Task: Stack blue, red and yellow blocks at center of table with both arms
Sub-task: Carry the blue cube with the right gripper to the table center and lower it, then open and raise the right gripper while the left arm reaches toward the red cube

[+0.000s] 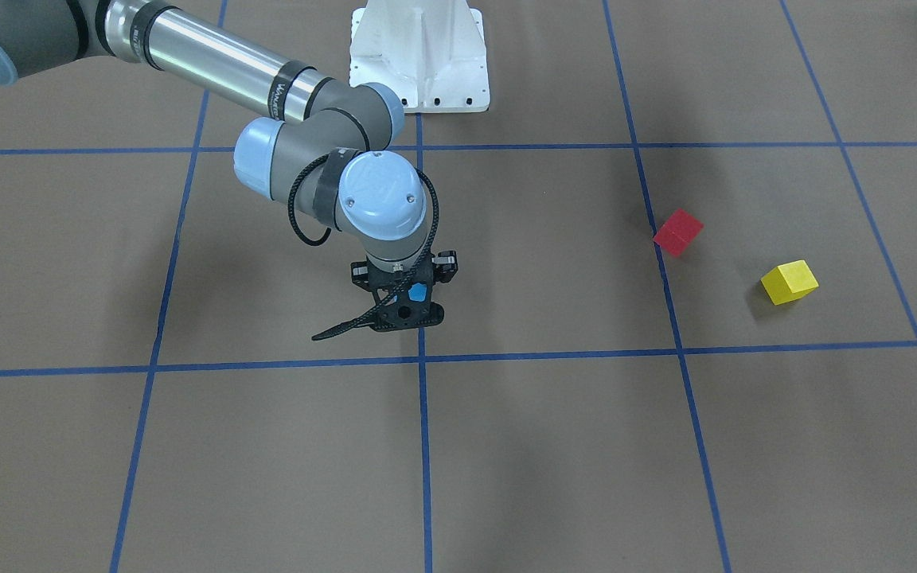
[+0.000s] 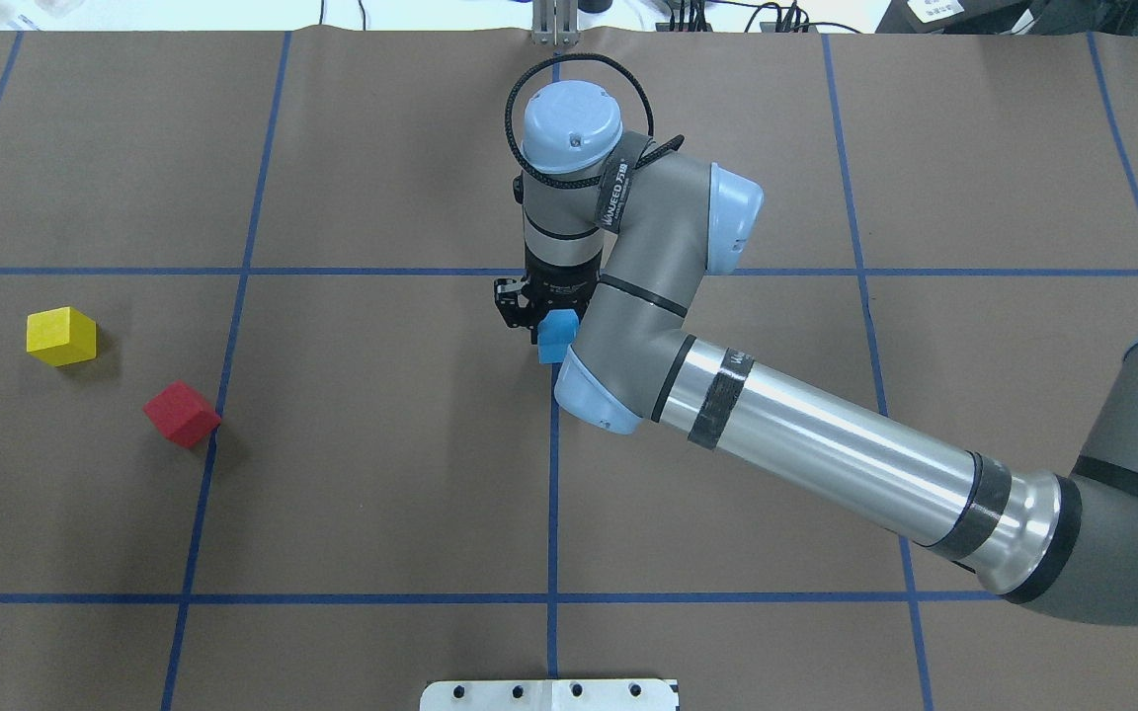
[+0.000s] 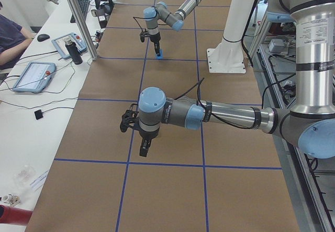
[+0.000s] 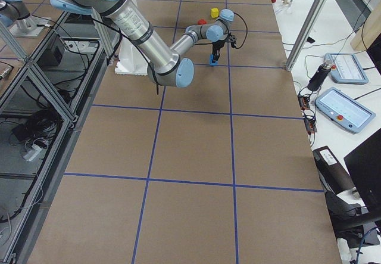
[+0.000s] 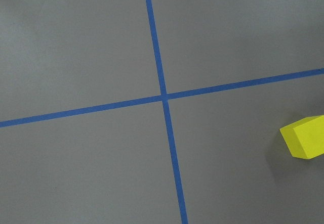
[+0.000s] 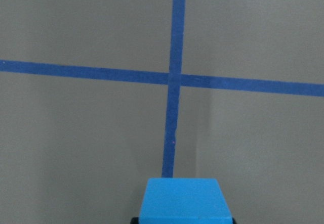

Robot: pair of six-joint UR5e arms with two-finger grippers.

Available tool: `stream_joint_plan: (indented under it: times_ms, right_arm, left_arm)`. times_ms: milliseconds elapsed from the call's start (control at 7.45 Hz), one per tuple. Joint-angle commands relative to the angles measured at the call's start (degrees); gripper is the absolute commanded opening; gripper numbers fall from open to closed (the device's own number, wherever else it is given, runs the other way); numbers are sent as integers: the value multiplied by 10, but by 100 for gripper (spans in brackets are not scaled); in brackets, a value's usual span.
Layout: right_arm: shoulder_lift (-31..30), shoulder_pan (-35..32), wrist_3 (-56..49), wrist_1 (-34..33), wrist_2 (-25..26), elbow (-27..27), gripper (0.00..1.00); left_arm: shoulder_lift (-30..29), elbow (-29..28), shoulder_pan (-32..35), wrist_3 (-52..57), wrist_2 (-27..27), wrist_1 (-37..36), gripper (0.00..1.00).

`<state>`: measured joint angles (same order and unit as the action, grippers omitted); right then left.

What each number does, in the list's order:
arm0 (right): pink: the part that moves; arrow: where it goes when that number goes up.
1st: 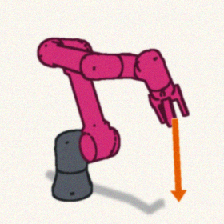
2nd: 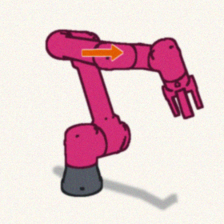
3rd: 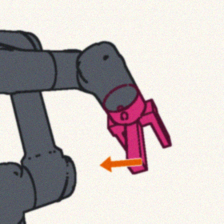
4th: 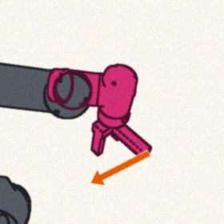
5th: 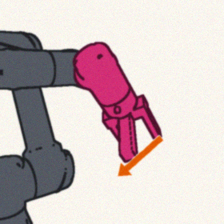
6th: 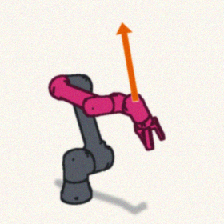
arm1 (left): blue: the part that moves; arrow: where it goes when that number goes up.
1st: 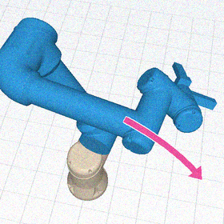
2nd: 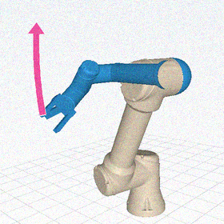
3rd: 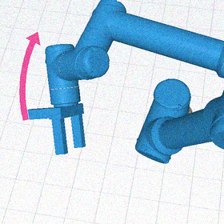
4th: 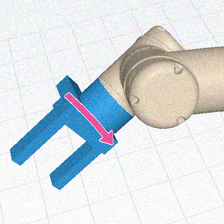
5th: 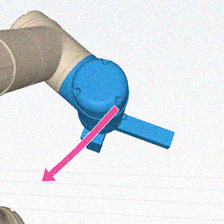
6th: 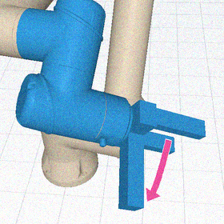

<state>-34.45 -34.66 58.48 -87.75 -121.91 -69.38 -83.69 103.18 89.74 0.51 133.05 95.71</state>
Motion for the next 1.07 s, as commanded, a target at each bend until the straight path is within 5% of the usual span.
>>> stream_joint_plan:
  times_ms: [0, 134, 268, 939]
  right_arm:
    - [1, 6, 8, 5, 1, 0, 51]
    - [-2, 7, 15, 17, 2, 0, 83]
    - [-2, 10, 37, 20, 2, 0, 97]
    - [-22, -44, 55, 0, -5, -70, 99]
  left_arm:
    - [-2, -2, 0, 0, -1, 0, 100]
    - [-2, -3, 0, 0, -1, 0, 100]
    - [-2, -3, 0, 0, -2, 0, 100]
    - [-48, 4, -21, -34, -1, -8, 100]
